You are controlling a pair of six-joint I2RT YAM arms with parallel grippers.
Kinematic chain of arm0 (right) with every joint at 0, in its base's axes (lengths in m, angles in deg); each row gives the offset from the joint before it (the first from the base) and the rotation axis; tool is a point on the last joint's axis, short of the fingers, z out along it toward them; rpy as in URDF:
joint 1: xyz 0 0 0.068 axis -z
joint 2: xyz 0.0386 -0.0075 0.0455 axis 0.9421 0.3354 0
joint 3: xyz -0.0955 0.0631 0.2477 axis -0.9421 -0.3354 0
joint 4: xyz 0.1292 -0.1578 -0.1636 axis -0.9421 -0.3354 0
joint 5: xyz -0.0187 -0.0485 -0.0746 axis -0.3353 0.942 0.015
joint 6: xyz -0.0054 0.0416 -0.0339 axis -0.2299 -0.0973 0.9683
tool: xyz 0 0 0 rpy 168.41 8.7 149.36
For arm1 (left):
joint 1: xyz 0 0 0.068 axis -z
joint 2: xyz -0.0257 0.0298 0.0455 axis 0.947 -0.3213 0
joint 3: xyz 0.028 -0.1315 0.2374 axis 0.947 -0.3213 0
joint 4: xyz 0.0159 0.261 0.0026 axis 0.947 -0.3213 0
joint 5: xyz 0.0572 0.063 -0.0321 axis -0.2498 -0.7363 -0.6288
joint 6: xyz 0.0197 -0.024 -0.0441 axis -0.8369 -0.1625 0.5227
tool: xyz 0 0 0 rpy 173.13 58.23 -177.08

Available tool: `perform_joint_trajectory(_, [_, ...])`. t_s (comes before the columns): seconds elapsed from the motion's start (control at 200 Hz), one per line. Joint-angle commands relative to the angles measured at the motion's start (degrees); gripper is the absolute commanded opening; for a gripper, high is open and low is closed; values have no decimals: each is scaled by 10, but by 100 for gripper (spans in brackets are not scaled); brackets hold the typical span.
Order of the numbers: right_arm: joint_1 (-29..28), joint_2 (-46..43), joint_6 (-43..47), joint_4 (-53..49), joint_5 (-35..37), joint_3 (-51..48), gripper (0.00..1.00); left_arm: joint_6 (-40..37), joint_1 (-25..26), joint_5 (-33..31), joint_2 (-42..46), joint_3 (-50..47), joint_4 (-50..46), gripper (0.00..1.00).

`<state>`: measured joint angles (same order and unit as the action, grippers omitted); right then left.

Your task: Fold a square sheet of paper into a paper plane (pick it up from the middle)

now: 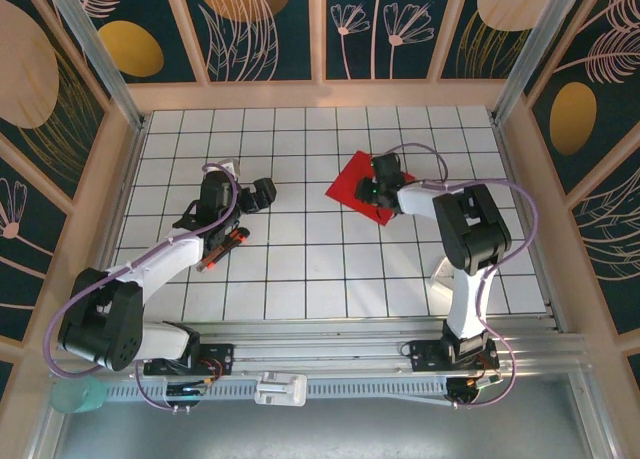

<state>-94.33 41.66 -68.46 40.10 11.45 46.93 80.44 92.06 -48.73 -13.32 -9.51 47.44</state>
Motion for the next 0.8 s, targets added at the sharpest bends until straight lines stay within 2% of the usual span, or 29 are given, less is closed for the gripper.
perform_joint_trajectory(0.0, [-55, -19, -64, -39, -34, -52, 37, 3, 2, -14, 13, -2, -20, 99])
perform_joint_trajectory(0.21, [-173, -63, -190, 26, -43, -89, 36, 28, 2, 0, 47, -22, -47, 98])
perform_joint_trajectory(0.36, [-198, -107, -224, 59, -50, -85, 39, 38, 22, 0, 64, -27, -83, 98])
perform_joint_trajectory(0.49, [-161, -177, -179, 27, -24, -100, 46, 27, 71, -4, 39, 4, -145, 98])
perform_joint_trajectory(0.671, [-54, -255, -85, -39, 10, -135, 60, 13, 156, -19, -48, 77, -246, 99])
perform_joint_trajectory(0.731, [-23, -276, -56, -50, 13, -145, 67, -2, 177, -22, -83, 107, -276, 99])
perform_joint_trajectory(0.796, [-3, -294, -28, -57, 21, -153, 83, -23, 191, -22, -123, 140, -314, 99])
